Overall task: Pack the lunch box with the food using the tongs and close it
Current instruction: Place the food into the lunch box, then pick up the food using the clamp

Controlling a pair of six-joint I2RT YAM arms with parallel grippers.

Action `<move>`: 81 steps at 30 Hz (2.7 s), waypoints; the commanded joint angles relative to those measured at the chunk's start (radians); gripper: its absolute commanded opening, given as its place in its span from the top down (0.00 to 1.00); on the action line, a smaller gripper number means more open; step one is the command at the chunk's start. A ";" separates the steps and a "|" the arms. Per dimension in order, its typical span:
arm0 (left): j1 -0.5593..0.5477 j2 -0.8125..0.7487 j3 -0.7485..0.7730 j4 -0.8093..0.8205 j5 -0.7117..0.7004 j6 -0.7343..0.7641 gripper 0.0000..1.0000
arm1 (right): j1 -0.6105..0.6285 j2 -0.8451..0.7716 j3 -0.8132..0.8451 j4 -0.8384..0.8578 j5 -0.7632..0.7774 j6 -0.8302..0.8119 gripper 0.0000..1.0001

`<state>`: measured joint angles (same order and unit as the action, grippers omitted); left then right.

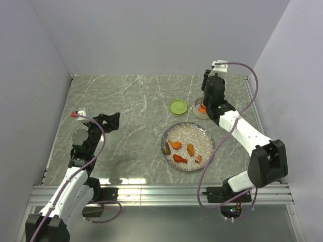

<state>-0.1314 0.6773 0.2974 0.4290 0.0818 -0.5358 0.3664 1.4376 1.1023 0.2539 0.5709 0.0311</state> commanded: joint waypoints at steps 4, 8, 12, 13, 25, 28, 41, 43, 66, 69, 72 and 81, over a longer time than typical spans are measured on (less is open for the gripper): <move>0.004 -0.018 -0.001 0.014 -0.010 0.003 0.01 | -0.010 0.023 0.076 0.036 -0.009 -0.016 0.53; 0.004 -0.018 0.002 0.008 -0.011 0.004 0.01 | -0.015 0.035 0.090 0.033 -0.005 -0.022 0.49; 0.003 -0.024 0.002 0.004 -0.017 0.005 0.01 | -0.017 0.030 0.091 0.036 -0.009 -0.022 0.49; 0.004 -0.027 0.002 0.002 -0.020 0.005 0.01 | -0.018 0.026 0.085 0.036 -0.011 -0.022 0.49; 0.004 -0.025 0.002 -0.007 -0.040 0.007 0.01 | 0.142 -0.290 -0.252 0.107 0.032 -0.008 0.54; 0.004 -0.025 0.002 -0.009 -0.043 0.008 0.01 | 0.218 -0.367 -0.311 0.090 0.066 -0.004 0.54; 0.004 -0.009 0.003 -0.003 -0.040 0.003 0.01 | 0.480 -0.586 -0.510 -0.082 0.149 0.121 0.54; 0.004 -0.004 0.003 -0.003 -0.040 0.005 0.01 | 0.497 -0.595 -0.519 -0.117 0.164 0.144 0.54; 0.004 -0.002 0.003 0.004 -0.042 0.005 0.01 | 0.626 -0.595 -0.545 -0.246 0.264 0.231 0.54; 0.004 -0.001 0.003 0.004 -0.042 0.005 0.01 | 0.637 -0.598 -0.541 -0.267 0.282 0.242 0.54; 0.004 -0.001 0.005 0.002 -0.043 0.005 0.00 | 0.638 -0.603 -0.539 -0.291 0.284 0.260 0.54; 0.004 -0.004 0.003 0.002 -0.043 0.005 0.01 | 0.641 -0.576 -0.529 -0.297 0.305 0.263 0.69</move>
<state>-0.1314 0.6724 0.2974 0.3985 0.0467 -0.5354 0.9993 0.8471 0.5499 -0.0219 0.8436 0.2722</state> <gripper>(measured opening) 0.994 0.396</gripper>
